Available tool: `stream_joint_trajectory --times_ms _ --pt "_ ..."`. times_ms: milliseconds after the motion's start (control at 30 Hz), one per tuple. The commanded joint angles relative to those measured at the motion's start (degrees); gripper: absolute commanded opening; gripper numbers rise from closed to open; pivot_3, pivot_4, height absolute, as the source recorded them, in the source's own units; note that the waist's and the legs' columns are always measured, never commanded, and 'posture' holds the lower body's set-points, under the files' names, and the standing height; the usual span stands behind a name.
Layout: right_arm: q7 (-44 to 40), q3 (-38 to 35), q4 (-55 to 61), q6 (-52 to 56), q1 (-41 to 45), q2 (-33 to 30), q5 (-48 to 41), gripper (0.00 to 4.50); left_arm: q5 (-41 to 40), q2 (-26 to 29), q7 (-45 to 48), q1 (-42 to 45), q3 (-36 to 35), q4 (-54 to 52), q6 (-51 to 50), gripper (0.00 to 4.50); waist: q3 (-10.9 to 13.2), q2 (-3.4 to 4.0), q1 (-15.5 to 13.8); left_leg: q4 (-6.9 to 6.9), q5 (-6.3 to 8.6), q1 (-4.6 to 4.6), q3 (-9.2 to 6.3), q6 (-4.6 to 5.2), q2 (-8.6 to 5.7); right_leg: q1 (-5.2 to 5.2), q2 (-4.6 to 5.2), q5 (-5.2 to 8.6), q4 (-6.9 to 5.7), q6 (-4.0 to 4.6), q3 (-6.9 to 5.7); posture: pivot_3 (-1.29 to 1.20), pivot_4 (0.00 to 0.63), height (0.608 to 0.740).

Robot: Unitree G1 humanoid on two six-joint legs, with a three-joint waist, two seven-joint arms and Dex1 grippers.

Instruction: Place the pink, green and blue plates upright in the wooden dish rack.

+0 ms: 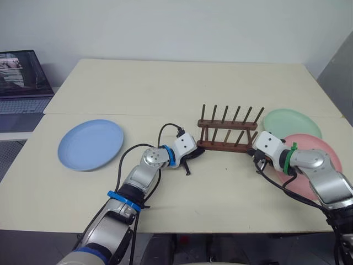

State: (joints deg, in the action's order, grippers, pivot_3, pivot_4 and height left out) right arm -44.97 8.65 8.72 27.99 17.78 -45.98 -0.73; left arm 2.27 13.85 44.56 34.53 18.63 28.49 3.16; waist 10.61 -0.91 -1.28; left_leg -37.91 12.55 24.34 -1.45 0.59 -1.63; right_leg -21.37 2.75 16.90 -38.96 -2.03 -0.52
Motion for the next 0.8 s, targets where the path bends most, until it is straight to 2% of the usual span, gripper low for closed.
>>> stream_joint_trajectory --times_ms 33,167,200,300,500,667,700,733,800 --pt "-1.20 -0.31 1.37 -0.63 0.91 -0.17 -0.03 0.03 -0.33 -0.05 0.35 0.98 -1.15 -0.39 0.81 0.01 0.00 0.00 0.00 0.00 0.00 0.00 0.00 0.00 0.00 0.00 0.00 -0.01 -0.01 0.00 0.00 0.00 0.150 0.740" --pt "-2.74 -2.51 5.15 0.68 -0.51 -1.13 -2.17 0.03 -3.49 2.50 4.34 -1.96 -2.72 -7.66 -1.55 0.01 0.00 0.00 0.19 0.02 0.00 0.01 0.00 0.00 0.00 -0.03 0.00 -0.01 0.00 0.01 0.01 0.00 0.150 0.740" --pt "-2.95 -3.63 6.65 1.53 -0.98 -1.54 -2.86 0.00 -4.51 3.83 5.19 -3.23 -3.49 -10.70 -3.16 0.18 0.00 0.00 0.30 0.05 0.00 0.04 0.00 0.00 0.00 -0.07 0.00 -0.01 0.00 0.02 0.02 0.00 0.150 0.740" --pt "-4.11 -7.46 12.16 5.02 -2.77 -3.28 -5.76 0.56 -8.53 10.15 10.46 -8.42 -5.32 -21.72 -7.85 0.83 0.01 0.02 0.61 0.11 0.02 0.12 -0.02 -0.02 0.01 -0.18 0.01 -0.02 -0.01 0.03 0.03 0.00 0.150 0.740" --pt "-7.13 -17.54 24.43 14.35 -8.16 -7.93 -13.44 2.64 -20.11 23.77 18.96 -15.99 -13.64 -39.42 -17.78 2.58 0.02 0.04 0.76 0.11 0.04 0.34 -0.10 -0.05 0.01 -0.35 0.09 -0.02 0.01 0.11 -0.04 0.00 0.150 0.740" --pt "-8.41 -25.85 31.68 20.76 -13.50 -9.80 -19.58 4.32 -28.15 29.47 21.49 -15.49 -19.10 -46.91 -24.03 3.86 0.02 0.05 0.26 0.05 0.03 0.35 -0.08 -0.03 0.01 -0.30 0.20 0.05 0.16 0.22 -0.07 0.00 0.150 0.740" --pt "-8.37 -27.64 32.82 21.77 -14.90 -9.67 -20.56 4.50 -29.60 29.92 21.77 -14.80 -19.96 -47.94 -24.65 4.09 0.02 0.04 0.15 0.05 0.03 0.36 -0.07 -0.03 0.01 -0.29 0.21 0.05 0.18 0.23 -0.07 0.00 0.150 0.740" --pt "-7.96 -29.12 33.79 22.64 -16.46 -9.41 -21.12 4.50 -31.28 30.55 22.36 -14.17 -20.37 -49.04 -25.92 4.36 0.02 0.04 0.10 0.05 0.03 0.38 -0.07 -0.03 0.01 -0.30 0.21 0.05 0.19 0.23 -0.08 0.00 0.150 0.740" --pt "-6.47 -31.69 35.30 24.07 -19.96 -8.01 -21.63 4.50 -35.07 31.56 23.38 -12.60 -20.91 -51.18 -29.08 4.47 0.01 0.03 -0.08 0.06 0.03 0.40 -0.06 -0.03 0.01 -0.31 0.21 0.03 0.19 0.18 -0.09 0.00 0.150 0.740"
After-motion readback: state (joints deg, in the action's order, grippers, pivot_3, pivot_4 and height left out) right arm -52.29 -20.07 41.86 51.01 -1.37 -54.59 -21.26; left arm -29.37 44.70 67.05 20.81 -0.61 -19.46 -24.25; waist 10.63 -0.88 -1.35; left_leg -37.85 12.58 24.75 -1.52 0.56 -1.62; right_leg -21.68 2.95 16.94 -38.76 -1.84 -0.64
